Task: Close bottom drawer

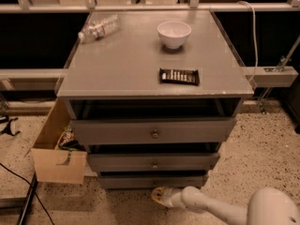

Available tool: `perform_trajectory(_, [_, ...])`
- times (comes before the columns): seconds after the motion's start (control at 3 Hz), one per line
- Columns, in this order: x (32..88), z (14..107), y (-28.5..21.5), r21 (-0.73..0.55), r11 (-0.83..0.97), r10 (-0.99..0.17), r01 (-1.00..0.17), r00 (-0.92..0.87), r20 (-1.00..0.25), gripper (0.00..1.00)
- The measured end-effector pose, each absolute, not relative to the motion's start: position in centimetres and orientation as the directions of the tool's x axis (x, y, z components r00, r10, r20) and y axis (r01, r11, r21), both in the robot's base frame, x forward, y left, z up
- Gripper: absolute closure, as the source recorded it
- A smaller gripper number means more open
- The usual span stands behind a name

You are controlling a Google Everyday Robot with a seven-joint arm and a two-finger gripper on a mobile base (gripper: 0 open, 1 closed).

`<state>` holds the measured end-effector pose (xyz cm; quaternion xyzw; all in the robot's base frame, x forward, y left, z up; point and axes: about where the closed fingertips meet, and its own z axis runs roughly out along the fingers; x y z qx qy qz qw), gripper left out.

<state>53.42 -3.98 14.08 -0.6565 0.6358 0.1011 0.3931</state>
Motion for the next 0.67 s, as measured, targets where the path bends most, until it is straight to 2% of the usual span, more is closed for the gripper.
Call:
perform_trajectory(0.33, [52.11, 12.89, -7.71, -0.325, 0.137, -0.786, -0.936, 0.097, -0.610, 0.82])
perform_trajectory(0.67, [52.05, 12.75, -7.64, -0.326, 0.136, -0.786, -0.935, 0.098, -0.610, 0.58])
